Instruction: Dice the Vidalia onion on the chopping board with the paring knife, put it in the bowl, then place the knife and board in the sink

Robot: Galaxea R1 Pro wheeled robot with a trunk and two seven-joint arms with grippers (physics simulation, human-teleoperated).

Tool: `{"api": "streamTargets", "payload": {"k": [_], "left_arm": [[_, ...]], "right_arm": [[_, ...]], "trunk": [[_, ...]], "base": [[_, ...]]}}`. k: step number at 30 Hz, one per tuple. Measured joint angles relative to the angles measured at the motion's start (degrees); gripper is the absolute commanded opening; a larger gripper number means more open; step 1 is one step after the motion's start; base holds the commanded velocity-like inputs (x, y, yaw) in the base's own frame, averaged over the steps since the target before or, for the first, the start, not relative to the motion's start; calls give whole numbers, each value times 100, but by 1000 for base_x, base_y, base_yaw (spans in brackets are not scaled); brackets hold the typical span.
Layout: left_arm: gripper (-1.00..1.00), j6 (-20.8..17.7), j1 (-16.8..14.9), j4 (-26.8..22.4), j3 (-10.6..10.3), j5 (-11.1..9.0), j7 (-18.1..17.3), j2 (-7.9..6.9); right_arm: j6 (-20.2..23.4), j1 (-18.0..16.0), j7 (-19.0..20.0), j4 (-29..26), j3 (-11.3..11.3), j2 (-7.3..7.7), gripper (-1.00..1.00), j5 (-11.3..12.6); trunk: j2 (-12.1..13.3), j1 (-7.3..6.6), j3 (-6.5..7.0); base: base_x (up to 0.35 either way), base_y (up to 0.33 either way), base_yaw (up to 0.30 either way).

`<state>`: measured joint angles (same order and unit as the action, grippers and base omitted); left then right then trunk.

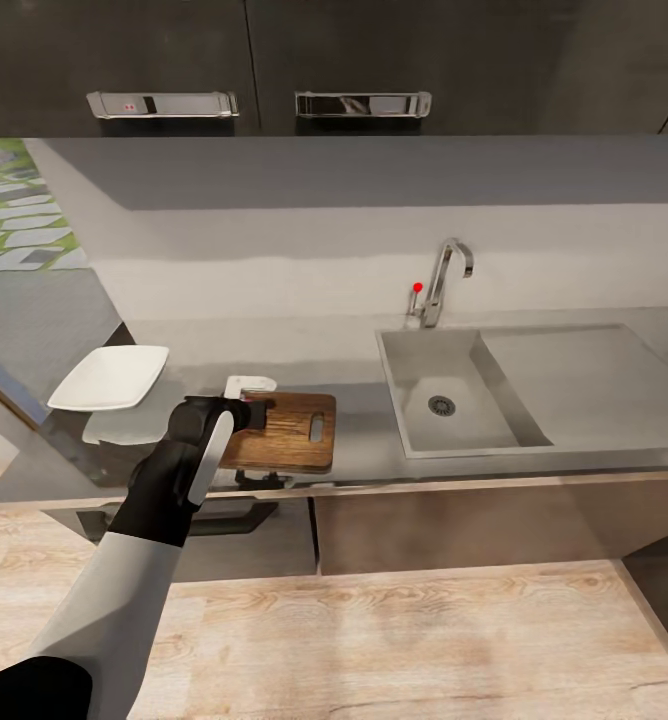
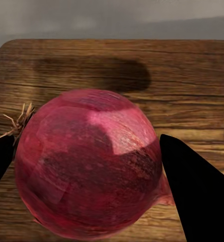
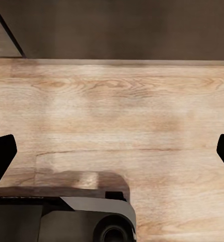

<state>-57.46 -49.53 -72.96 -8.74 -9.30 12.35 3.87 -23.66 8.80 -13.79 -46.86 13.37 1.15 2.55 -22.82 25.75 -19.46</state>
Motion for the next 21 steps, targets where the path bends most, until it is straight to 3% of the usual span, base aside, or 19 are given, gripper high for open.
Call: {"api": "streamTargets", "payload": {"k": [5, 9, 12, 21], "left_arm": [[-100, -3, 0, 40, -23, -7, -4, 0], [-100, 4, 1, 162, -470, -44, 0, 1], [-100, -4, 0, 204, -682, -23, 3, 1], [-100, -4, 0, 248, -782, -9, 4, 0]], "right_arm": [[-1, 0, 0, 0, 0, 2, 100, 0], [3, 0, 0, 0, 0, 0, 100, 0], [3, 0, 0, 0, 0, 0, 100, 0], [2, 0, 0, 0, 0, 0, 100, 0]], "trunk": [[0, 0, 0], [0, 0, 0], [0, 0, 0], [0, 0, 0]], "base": [[0, 0, 0], [0, 0, 0], [0, 0, 0], [0, 0, 0]]}}
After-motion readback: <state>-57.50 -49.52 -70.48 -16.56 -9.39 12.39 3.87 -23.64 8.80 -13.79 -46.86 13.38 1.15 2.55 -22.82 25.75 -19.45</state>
